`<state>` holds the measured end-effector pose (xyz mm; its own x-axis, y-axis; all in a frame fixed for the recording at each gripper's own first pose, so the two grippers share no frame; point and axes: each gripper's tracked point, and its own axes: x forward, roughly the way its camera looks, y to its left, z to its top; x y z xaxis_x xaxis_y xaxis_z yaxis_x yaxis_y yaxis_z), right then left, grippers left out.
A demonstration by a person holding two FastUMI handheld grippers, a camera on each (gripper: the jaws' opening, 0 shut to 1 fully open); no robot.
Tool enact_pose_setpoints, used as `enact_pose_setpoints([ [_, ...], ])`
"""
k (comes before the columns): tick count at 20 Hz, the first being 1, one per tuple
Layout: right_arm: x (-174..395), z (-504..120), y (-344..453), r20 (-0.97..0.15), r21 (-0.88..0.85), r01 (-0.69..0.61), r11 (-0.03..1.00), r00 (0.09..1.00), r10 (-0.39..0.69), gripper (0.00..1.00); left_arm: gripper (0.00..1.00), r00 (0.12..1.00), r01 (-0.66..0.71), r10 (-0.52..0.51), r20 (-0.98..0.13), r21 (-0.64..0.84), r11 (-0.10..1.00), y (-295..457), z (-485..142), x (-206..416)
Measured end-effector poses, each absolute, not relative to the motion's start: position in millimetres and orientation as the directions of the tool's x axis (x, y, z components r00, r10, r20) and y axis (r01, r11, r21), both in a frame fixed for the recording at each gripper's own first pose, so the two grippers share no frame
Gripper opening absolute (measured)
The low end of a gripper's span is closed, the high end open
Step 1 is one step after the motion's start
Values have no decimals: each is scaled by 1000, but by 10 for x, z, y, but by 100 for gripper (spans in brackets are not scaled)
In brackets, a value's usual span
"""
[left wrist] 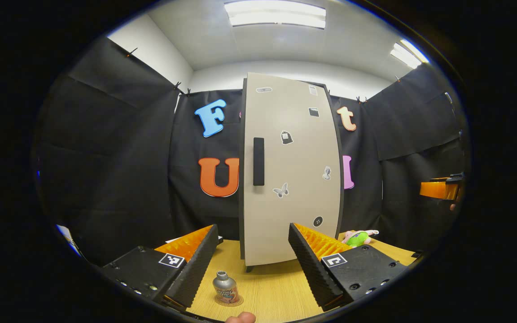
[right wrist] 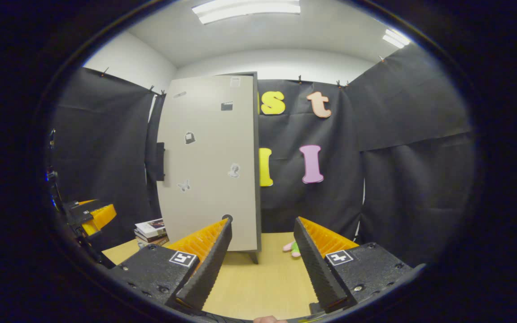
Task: Open the cabinet door with the right hand, grasp the bottle in the cabinet with the left hand and place it on the coaster, then close the cabinet door with the right hand.
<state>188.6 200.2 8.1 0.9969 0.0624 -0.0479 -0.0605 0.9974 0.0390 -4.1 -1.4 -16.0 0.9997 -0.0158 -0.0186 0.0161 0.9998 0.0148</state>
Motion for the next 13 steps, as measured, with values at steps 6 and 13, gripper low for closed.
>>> enact_pose_setpoints([
  [6,1714,-32,1734,-67,79,-2,997,998,7,90,95,999,41,-41,-31,7,999,-196,-179,-123],
  [13,1758,-31,1733,-35,88,-14,996,999,17,90,95,998,42,-42,-40,3,999,-234,-215,-113],
])
